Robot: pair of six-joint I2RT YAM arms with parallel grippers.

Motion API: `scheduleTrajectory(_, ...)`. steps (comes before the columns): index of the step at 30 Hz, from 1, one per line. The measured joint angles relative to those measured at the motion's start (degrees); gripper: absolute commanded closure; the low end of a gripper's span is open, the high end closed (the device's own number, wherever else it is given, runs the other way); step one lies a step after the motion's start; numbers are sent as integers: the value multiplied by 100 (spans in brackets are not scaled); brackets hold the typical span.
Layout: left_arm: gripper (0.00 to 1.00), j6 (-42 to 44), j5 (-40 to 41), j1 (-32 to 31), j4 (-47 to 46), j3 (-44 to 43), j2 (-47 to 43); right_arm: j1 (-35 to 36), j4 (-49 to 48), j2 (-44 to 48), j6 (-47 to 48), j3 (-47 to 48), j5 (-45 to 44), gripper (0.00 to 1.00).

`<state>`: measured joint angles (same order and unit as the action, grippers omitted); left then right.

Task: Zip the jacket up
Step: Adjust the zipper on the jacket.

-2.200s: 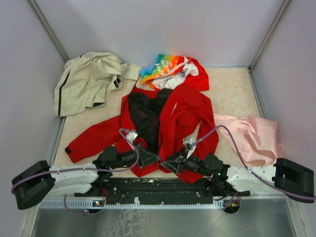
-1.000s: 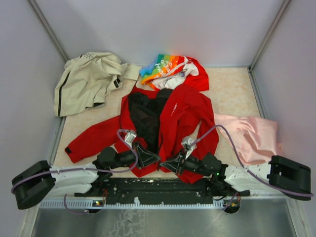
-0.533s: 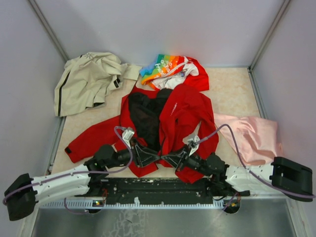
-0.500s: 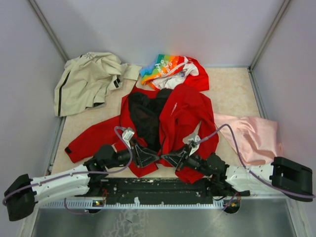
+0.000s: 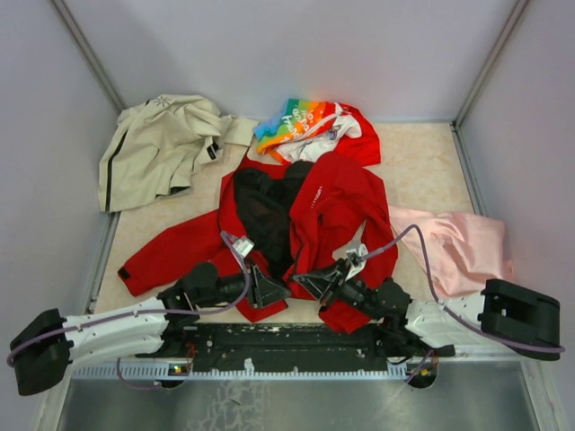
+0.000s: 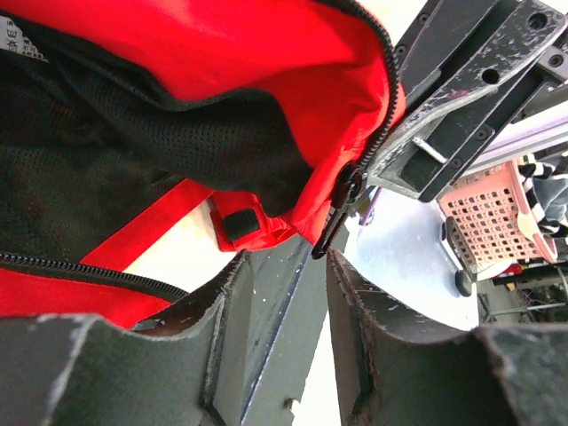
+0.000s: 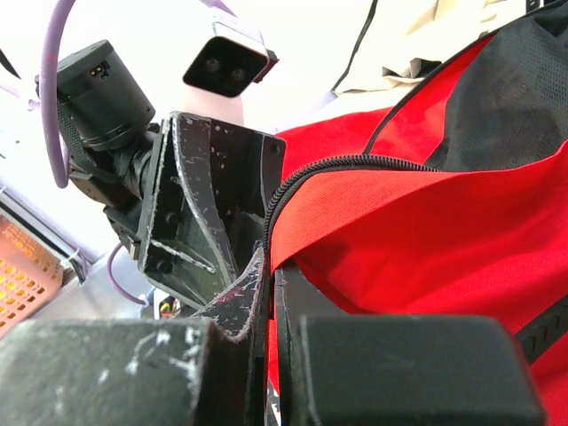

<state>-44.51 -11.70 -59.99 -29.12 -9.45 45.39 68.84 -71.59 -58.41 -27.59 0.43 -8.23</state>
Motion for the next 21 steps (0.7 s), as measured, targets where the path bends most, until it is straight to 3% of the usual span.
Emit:
scheduleTrajectory(4, 68, -79, -68, -2, -138, 0, 179, 0, -85, -44, -2, 0, -28, 100)
scheduleTrajectory(21, 67, -326, -205, -31, -221, -9, -101, 0, -258, -214, 9, 0, -120, 100)
